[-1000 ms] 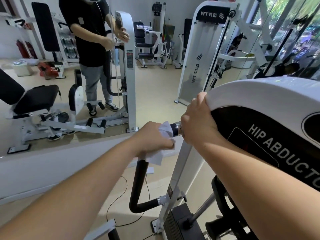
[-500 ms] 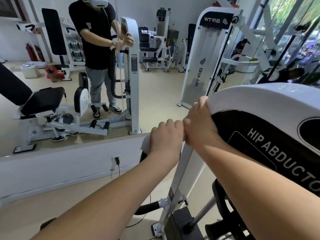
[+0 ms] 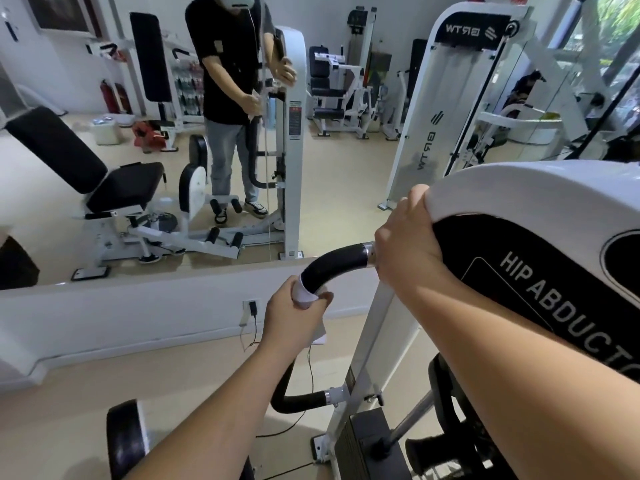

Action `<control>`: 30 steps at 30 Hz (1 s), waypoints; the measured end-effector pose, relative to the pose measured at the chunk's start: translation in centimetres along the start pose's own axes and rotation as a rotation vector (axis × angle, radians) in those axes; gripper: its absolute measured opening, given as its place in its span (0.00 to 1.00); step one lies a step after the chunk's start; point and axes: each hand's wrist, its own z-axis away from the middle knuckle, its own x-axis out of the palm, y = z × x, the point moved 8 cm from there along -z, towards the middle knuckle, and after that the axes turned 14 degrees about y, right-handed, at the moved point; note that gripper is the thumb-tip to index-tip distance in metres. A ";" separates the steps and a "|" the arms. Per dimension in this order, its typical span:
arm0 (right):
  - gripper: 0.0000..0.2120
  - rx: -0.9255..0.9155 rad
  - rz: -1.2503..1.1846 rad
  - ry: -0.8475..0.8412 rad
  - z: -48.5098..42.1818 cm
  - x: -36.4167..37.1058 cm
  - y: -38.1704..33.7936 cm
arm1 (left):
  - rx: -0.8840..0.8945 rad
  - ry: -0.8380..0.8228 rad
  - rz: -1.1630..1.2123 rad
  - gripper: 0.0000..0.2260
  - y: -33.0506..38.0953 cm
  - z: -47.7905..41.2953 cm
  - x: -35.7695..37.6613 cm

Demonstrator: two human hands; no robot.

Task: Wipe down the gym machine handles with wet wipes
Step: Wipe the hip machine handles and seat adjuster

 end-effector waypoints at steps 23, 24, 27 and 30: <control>0.14 0.039 -0.074 -0.013 0.0 -0.2 0.3 | 0.504 -0.248 -0.156 0.24 4.5 0.8 0.6; 0.13 0.039 -0.080 -0.014 0.1 -0.2 0.3 | 0.454 -0.245 -0.152 0.24 4.1 1.0 0.3; 0.12 0.023 -0.073 -0.010 0.1 -0.1 0.2 | 0.430 -0.215 -0.298 0.18 6.9 1.0 0.7; 0.11 -0.001 -0.067 -0.018 0.0 0.4 -0.1 | 0.539 -0.232 -0.582 0.20 12.0 0.3 4.2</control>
